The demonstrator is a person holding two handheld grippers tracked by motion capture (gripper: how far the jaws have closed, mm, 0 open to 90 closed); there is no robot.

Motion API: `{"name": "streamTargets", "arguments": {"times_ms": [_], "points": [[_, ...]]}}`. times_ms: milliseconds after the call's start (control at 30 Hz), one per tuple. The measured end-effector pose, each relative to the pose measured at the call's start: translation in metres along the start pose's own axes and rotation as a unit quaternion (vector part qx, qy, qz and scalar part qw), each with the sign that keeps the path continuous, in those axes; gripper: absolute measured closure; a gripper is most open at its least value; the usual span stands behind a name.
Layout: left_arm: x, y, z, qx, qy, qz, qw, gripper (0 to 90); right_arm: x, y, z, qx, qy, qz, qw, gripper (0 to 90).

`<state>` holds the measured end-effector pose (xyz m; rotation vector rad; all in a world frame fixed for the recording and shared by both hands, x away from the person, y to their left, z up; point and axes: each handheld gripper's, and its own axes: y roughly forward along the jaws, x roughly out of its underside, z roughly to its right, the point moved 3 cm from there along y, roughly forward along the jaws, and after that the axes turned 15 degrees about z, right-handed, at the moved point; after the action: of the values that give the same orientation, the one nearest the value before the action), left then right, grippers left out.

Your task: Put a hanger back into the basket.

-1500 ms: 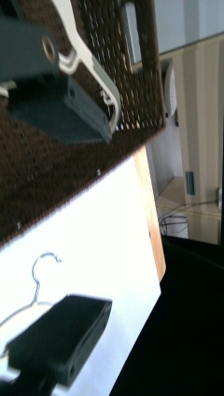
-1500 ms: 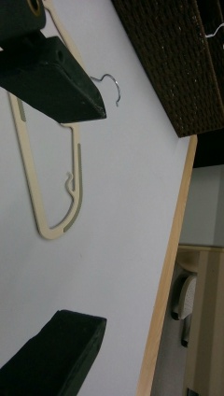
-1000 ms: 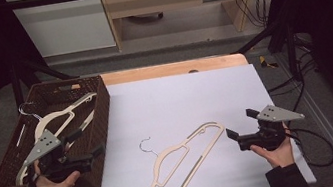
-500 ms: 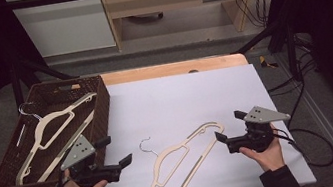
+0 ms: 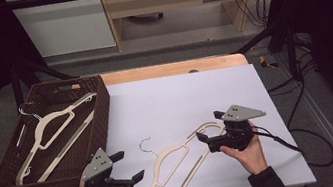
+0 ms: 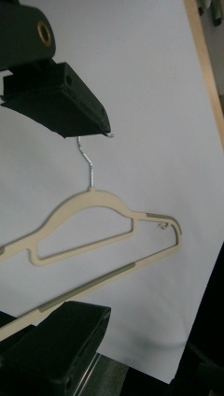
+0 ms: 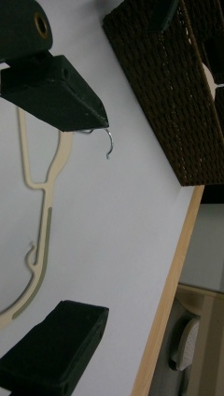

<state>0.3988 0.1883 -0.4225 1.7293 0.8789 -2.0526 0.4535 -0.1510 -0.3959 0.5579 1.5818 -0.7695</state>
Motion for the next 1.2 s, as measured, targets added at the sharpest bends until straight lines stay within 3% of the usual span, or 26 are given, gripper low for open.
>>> {"name": "streamTargets", "arguments": {"times_ms": [67, 633, 733, 833, 933, 1200], "points": [[0.007, -0.001, -0.002, 0.000, -0.011, -0.006, 0.9999, 10.6, 0.000, 0.008, -0.006, -0.001, 0.002, -0.007, 1.0000, 10.4], [0.039, 0.003, -0.004, 0.000, -0.014, -0.049, 0.9987, 13.1, 0.012, 0.079, -0.055, -0.047, -0.022, -0.074, 0.9959, 20.3], [0.042, 0.003, -0.004, 0.002, -0.016, -0.053, 0.9984, 13.1, 0.017, 0.090, -0.061, -0.050, -0.034, -0.087, 0.9944, 23.4], [0.045, 0.004, -0.004, 0.002, -0.017, -0.057, 0.9982, 13.3, 0.020, 0.099, -0.065, -0.056, -0.025, -0.090, 0.9941, 25.9], [0.046, 0.004, -0.006, 0.002, -0.018, -0.058, 0.9982, 13.3, 0.023, 0.109, -0.069, -0.059, -0.035, -0.099, 0.9928, 27.1], [0.049, 0.004, -0.009, 0.002, -0.019, -0.059, 0.9981, 13.4, 0.036, 0.132, -0.080, -0.078, -0.033, -0.115, 0.9898, 36.6]]}}
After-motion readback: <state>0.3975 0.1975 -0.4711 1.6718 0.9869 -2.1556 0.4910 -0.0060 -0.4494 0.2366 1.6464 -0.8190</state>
